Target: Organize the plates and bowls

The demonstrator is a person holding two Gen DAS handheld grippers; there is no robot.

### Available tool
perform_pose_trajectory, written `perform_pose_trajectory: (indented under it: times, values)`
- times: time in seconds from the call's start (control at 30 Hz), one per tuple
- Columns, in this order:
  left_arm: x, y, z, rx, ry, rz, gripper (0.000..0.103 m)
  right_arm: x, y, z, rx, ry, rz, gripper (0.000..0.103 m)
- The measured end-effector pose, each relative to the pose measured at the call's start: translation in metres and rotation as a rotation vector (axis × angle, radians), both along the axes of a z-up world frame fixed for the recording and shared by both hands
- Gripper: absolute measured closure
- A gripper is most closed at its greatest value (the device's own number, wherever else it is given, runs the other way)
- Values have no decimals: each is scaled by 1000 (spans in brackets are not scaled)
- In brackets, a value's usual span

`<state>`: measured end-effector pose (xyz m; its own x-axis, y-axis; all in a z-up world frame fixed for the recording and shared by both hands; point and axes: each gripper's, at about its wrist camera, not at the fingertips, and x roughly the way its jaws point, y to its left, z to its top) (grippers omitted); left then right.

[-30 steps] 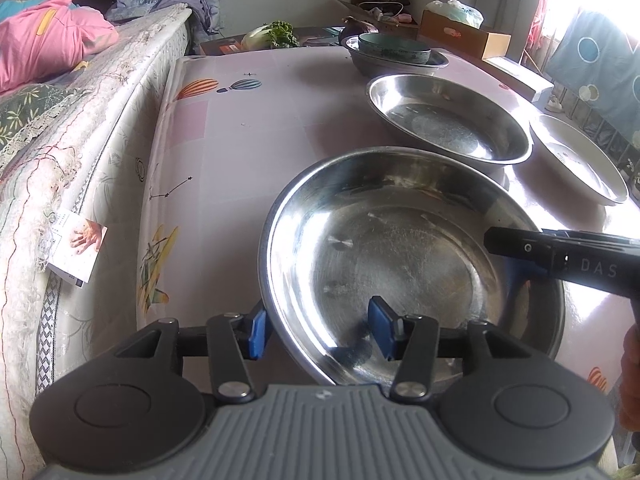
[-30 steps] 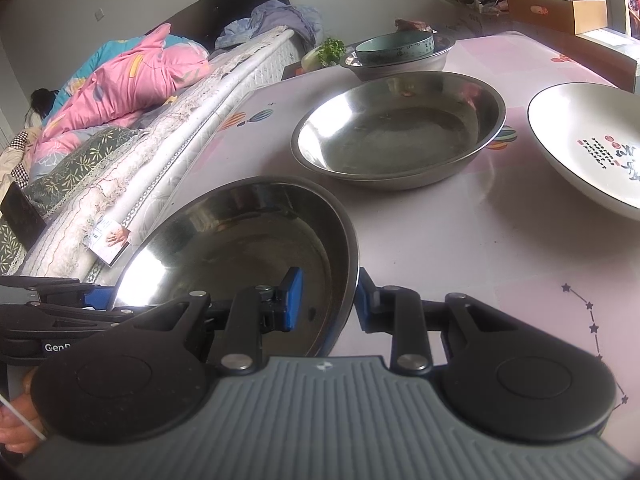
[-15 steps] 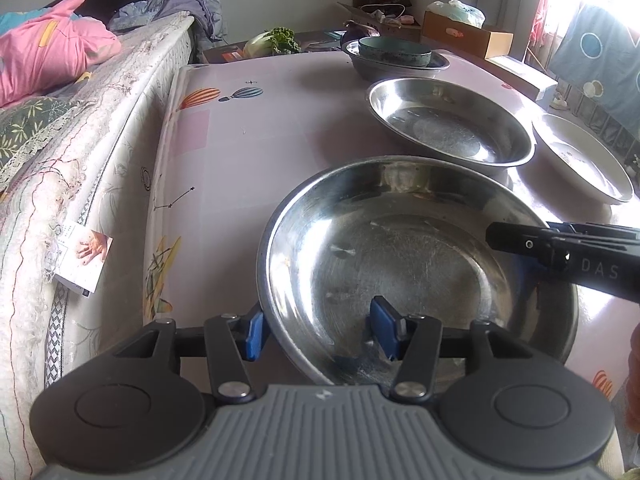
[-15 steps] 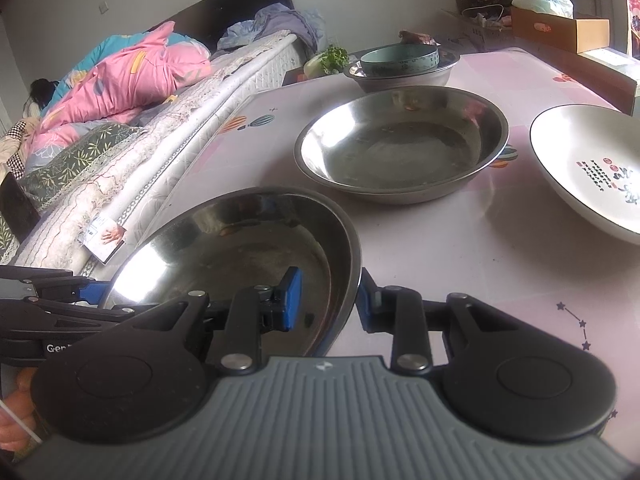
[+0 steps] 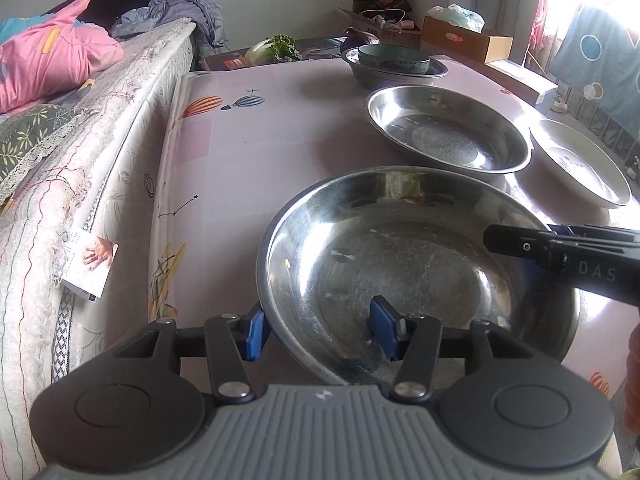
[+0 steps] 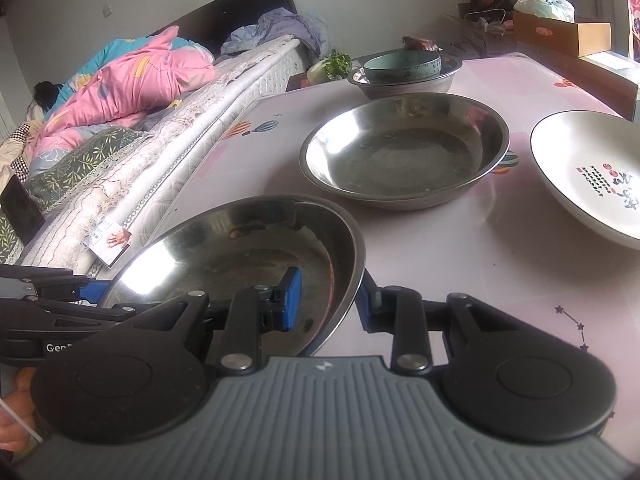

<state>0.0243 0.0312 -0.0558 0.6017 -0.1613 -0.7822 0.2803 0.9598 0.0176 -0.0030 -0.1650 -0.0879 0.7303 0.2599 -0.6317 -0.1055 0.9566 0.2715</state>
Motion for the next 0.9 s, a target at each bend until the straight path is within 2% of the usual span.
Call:
perform_pose_trajectory:
  times: [0.9]
  values:
    - [-8,3,12,-6,-34,0,50,-5,4,9,-5,-35,23,74]
